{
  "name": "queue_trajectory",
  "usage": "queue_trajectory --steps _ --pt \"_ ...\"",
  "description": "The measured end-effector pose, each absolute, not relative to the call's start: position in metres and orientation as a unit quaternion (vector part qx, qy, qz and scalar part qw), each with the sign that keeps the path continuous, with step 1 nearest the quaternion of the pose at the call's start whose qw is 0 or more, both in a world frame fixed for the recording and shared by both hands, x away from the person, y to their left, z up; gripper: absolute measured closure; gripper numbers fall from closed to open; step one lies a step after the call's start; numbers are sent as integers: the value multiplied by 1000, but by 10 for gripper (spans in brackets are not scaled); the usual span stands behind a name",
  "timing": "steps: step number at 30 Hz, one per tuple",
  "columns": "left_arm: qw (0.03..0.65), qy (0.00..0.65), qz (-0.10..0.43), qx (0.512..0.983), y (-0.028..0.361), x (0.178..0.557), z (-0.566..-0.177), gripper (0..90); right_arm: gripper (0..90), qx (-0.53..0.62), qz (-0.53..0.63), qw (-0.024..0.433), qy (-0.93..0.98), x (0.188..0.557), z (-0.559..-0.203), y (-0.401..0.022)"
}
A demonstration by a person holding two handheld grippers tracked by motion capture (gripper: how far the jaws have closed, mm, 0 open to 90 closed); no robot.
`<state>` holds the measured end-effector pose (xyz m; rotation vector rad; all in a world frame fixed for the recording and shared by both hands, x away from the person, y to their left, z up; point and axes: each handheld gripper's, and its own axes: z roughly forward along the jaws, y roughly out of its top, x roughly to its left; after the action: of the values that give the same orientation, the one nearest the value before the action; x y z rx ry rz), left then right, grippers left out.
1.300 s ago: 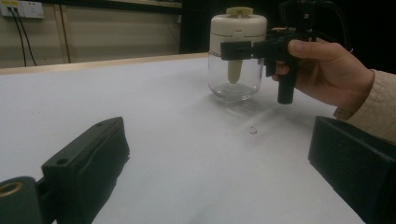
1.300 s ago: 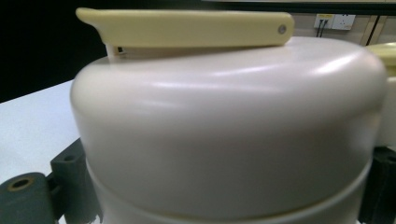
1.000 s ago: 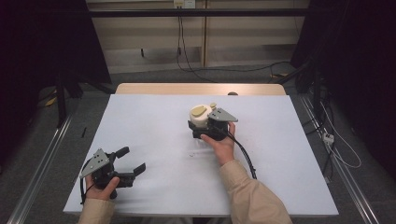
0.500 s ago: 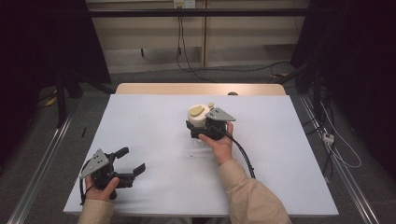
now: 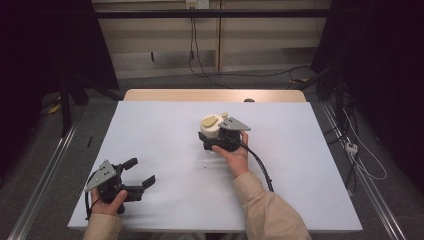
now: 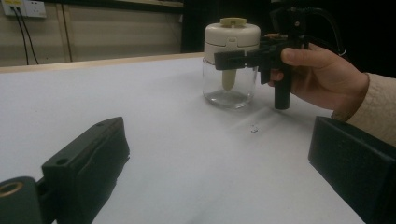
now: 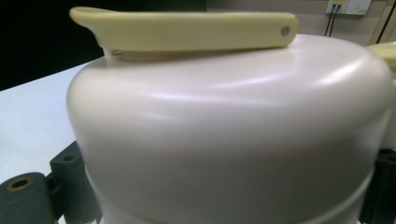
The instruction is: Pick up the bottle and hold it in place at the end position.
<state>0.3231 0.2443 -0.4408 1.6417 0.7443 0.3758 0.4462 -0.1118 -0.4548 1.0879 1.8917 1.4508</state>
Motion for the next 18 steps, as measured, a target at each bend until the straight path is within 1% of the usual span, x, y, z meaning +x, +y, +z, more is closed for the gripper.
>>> queue_trajectory --steps 18 --pt "605 318 160 712 241 326 -442 42 63 415 530 238 700 441 -456 -119"
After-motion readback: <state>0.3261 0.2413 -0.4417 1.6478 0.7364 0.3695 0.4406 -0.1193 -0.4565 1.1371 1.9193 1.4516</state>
